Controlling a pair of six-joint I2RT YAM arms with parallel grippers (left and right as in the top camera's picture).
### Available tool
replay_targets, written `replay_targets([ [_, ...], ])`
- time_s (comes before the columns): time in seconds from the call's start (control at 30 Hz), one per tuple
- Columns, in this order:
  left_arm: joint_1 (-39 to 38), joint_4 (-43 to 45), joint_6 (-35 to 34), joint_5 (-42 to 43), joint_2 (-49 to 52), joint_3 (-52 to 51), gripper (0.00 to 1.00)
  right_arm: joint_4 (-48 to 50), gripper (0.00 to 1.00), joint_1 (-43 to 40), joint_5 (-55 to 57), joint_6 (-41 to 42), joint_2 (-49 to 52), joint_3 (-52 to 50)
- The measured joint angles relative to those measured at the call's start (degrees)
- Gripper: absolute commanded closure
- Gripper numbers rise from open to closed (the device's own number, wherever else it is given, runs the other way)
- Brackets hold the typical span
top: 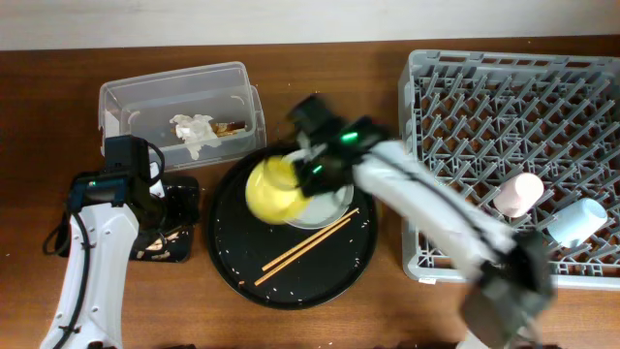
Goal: Sort waste into correct bins and load items into the dishwasher rack
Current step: 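Grasp the yellow bowl with the right gripper and place it in the rack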
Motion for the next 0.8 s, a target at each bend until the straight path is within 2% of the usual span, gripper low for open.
replay_targets([
  [0.07,0.00,0.11,0.00,0.00,0.00,0.00,0.20,-0.04,0.96,-6.69,6.49,-2.25,-8.83,0.90],
  [0.13,0.00,0.22,0.00,0.00,0.00,0.00,0.20,-0.09,0.96,-12.20,14.82,-3.13,-12.57,1.07],
  [0.23,0.00,0.24,0.00,0.00,0.00,0.00,0.20,1.40,0.96,-22.88,33.77,-4.04,-13.75,1.05],
  [0.37,0.00,0.26,0.00,0.02,0.00,0.00,0.20,9.35,0.96,-33.35,52.89,-4.35,-13.07,1.07],
  [0.47,0.00,0.39,-0.02,0.00,-0.02,0.00,0.20,15.47,0.96,-40.87,60.65,-4.42,-9.75,1.07],
  [0.6,0.00,0.35,0.00,0.00,-0.02,0.00,0.20,20.85,0.96,-49.44,63.95,-6.14,-2.29,1.07],
  [0.8,0.00,0.48,0.00,0.00,-0.02,0.00,0.20,23.82,0.96,-54.99,65.16,-7.30,7.58,1.07],
])
